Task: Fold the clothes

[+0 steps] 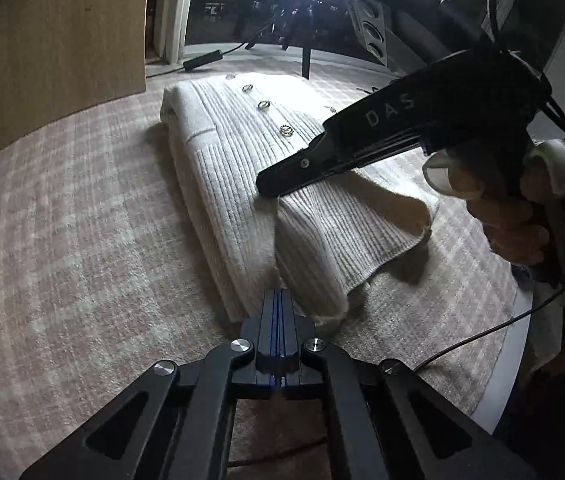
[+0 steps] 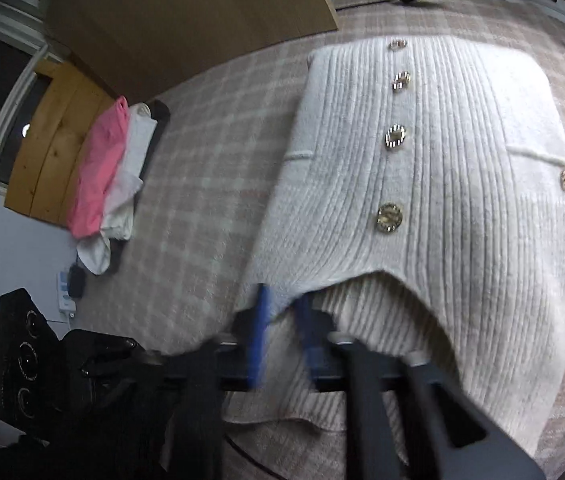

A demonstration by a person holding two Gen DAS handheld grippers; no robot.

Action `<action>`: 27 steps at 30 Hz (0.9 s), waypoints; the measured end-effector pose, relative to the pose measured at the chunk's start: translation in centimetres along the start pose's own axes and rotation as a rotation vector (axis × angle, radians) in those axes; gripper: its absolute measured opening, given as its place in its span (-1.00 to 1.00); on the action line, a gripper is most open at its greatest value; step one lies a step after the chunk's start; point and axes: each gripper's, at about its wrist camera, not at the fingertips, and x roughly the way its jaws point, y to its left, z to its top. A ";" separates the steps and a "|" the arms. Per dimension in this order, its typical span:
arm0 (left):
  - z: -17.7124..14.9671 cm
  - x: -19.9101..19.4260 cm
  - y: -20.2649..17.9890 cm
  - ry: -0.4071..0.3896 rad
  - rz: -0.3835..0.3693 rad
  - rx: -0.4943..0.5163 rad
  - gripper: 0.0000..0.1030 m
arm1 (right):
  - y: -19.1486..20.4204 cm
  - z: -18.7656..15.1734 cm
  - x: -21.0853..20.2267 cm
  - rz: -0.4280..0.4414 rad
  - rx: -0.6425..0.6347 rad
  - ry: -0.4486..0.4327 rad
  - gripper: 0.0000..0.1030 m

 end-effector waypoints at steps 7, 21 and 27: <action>1.1 -2.5 0.3 -0.009 0.004 0.016 -1.00 | 0.2 0.2 -2.5 0.039 -0.025 -0.086 -0.94; -0.5 1.1 1.5 0.070 -0.062 -0.112 -0.30 | -0.3 -2.6 -2.7 0.078 -0.102 -0.060 -0.94; 0.6 -0.2 1.1 0.050 -0.039 -0.072 -0.34 | 2.2 -4.5 3.3 -0.013 -0.191 0.105 -0.94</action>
